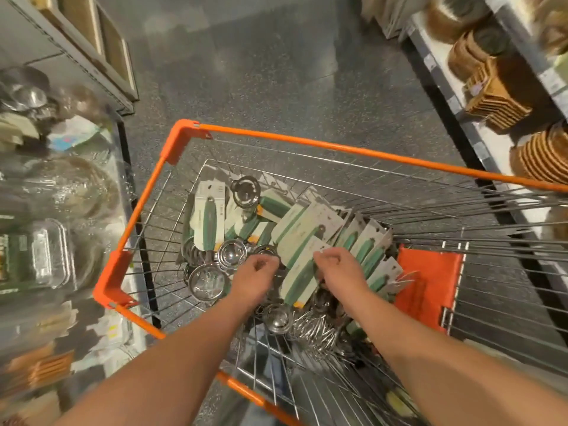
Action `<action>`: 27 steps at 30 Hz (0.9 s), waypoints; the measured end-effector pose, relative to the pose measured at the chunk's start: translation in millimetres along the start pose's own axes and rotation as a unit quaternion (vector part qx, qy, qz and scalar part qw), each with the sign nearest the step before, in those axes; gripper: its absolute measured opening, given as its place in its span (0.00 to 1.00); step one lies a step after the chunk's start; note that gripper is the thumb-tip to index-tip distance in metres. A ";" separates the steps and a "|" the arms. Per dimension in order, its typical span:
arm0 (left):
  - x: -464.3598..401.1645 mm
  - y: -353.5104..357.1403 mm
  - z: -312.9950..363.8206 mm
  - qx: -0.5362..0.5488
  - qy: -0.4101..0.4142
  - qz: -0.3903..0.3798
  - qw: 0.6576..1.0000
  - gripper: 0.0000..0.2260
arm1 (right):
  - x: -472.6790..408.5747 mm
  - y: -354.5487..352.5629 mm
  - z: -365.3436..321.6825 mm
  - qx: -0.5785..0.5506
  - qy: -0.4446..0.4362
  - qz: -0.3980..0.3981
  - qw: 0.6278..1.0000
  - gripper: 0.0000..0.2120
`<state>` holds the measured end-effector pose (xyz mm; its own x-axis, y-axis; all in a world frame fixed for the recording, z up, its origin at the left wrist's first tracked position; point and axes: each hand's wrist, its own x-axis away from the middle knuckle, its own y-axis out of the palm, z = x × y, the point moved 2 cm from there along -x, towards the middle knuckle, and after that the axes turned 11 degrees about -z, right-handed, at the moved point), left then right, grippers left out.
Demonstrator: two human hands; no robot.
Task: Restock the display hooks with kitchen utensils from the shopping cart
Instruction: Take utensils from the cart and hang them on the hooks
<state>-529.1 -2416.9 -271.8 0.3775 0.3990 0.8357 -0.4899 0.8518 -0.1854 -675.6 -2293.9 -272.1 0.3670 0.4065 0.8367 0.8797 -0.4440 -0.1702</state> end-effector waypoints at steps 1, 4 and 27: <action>-3.9 -6.4 -2.7 0.003 -0.001 0.011 1.000 0.13 | -4.9 5.1 -2.2 0.009 -0.010 0.006 1.000 0.20; -12.6 -26.5 -14.7 0.006 0.000 0.030 1.000 0.13 | -15.2 14.2 -7.3 0.055 -0.019 0.100 0.993 0.25; -61.8 -123.4 -43.4 -0.023 -0.047 0.148 0.988 0.31 | -50.2 42.2 -12.8 -0.193 -0.013 0.016 0.981 0.21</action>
<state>-457.8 -2532.0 -322.9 0.1474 0.6006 0.7859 -0.5312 0.7183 -0.4493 -660.7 -2343.3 -314.6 0.4042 0.4062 0.8195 0.6897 -0.7239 0.0187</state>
